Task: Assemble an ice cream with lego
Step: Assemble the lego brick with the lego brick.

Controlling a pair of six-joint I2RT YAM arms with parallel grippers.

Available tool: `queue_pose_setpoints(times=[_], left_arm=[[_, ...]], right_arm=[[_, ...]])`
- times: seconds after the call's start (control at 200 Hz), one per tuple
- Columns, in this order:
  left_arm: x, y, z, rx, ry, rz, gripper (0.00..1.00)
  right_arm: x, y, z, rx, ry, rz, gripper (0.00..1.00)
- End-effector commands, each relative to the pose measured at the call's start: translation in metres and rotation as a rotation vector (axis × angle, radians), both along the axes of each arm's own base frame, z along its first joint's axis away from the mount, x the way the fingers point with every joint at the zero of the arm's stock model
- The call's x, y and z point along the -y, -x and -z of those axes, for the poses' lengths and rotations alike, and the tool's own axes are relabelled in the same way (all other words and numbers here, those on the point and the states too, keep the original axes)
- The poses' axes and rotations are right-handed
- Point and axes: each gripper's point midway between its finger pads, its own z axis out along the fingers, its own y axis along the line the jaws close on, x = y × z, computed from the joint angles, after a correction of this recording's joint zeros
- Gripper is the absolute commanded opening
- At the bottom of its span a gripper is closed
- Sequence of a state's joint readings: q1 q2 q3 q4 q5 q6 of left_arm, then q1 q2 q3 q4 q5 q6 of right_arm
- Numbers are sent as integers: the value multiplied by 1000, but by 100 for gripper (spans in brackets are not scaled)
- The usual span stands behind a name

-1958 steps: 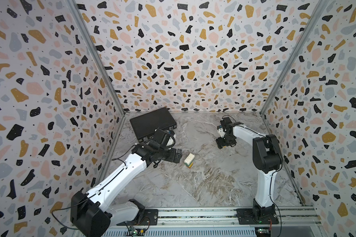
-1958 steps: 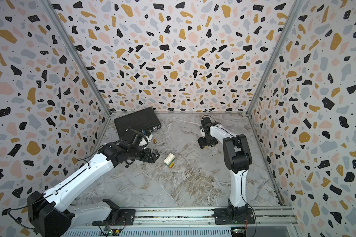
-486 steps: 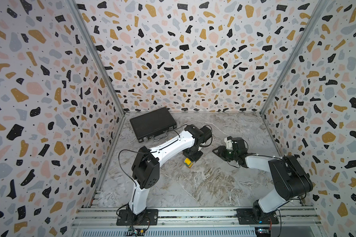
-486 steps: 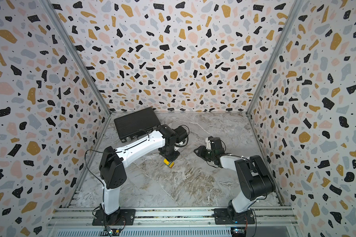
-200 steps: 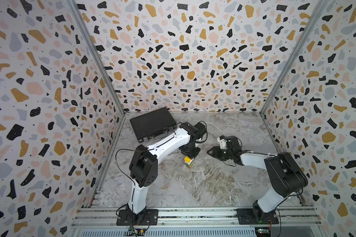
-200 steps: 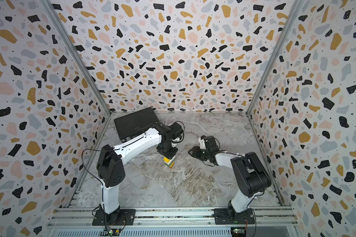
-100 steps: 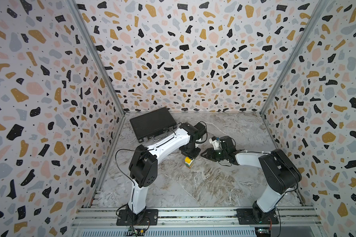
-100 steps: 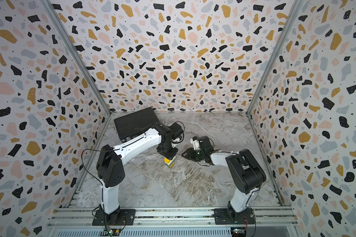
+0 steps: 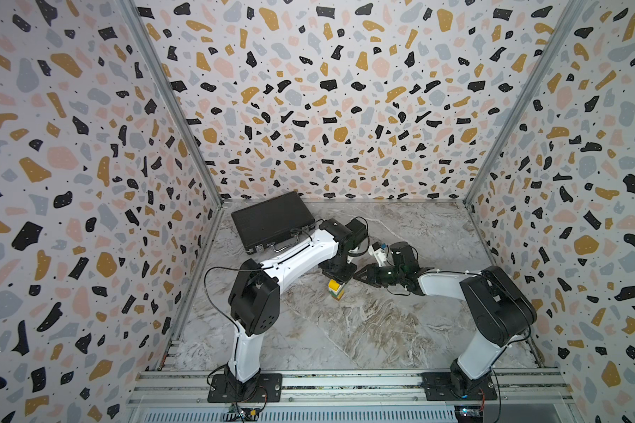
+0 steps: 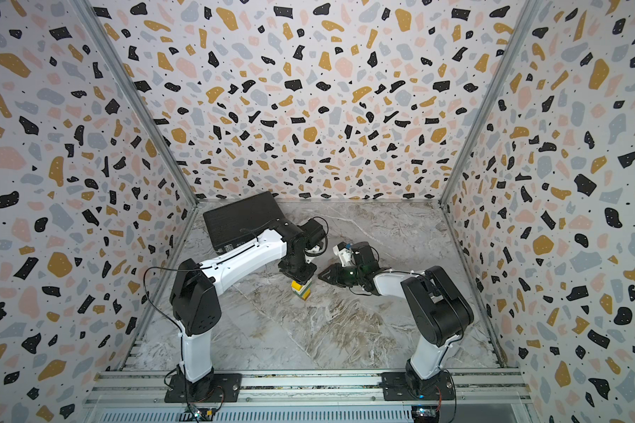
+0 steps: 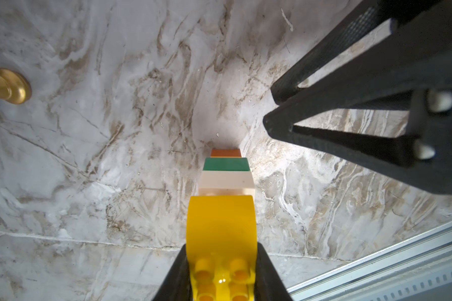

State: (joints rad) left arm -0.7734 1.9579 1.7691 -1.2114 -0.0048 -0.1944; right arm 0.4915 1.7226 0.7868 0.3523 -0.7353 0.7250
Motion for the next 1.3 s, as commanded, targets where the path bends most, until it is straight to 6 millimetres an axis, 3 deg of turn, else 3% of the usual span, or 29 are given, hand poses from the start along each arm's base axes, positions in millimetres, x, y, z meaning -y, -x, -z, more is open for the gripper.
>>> queue_pose_setpoints(times=[0.0, 0.636, 1.291], left_arm=[[-3, 4, -9, 1, 8, 4, 14], [-2, 9, 8, -39, -8, -5, 18], [-2, 0, 25, -54, -66, 20, 22]], right_arm=[[-9, -1, -17, 37, -39, -30, 32], [-21, 6, -14, 32, -34, -76, 32], [-27, 10, -12, 27, -23, -99, 31]])
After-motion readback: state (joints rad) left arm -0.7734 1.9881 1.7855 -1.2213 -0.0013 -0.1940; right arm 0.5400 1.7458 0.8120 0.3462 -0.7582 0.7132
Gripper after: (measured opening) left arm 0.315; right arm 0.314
